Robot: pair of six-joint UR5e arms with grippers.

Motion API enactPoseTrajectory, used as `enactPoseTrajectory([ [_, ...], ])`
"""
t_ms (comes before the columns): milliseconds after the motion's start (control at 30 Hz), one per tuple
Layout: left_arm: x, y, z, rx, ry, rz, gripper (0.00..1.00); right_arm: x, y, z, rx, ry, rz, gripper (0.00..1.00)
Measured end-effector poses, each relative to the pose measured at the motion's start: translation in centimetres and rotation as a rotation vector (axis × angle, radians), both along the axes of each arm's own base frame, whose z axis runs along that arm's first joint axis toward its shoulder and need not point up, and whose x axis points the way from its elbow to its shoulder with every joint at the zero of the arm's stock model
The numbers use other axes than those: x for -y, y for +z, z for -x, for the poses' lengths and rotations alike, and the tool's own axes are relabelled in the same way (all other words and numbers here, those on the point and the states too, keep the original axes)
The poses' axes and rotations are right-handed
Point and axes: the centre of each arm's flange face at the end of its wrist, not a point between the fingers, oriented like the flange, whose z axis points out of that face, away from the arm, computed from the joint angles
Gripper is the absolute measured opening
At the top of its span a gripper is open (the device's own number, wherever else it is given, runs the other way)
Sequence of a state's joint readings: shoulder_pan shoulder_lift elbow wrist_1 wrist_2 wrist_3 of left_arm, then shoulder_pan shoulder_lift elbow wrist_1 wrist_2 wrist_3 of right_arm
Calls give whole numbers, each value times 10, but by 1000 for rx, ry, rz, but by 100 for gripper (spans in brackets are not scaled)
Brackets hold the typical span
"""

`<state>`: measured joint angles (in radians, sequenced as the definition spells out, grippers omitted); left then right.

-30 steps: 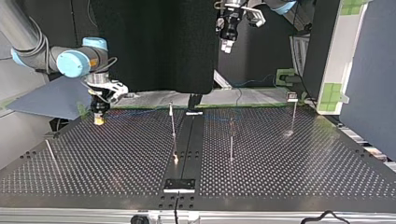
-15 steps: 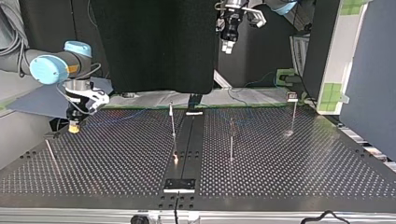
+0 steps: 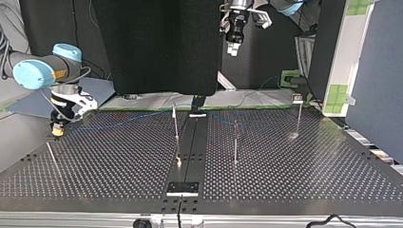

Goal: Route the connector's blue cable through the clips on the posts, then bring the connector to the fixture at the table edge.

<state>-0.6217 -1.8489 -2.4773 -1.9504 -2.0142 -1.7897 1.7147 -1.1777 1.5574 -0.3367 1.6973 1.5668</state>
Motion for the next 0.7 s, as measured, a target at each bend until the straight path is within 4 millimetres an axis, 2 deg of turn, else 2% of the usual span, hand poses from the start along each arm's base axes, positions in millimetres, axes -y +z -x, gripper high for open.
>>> enactPoseTrajectory([
  [400,-3,0,-3,1,21,-1,98,21,22,27,-25,-9,23,19],
  [700,-5,-1,-4,-6,27,-6,98,24,25,31,-57,49,-4,19],
])
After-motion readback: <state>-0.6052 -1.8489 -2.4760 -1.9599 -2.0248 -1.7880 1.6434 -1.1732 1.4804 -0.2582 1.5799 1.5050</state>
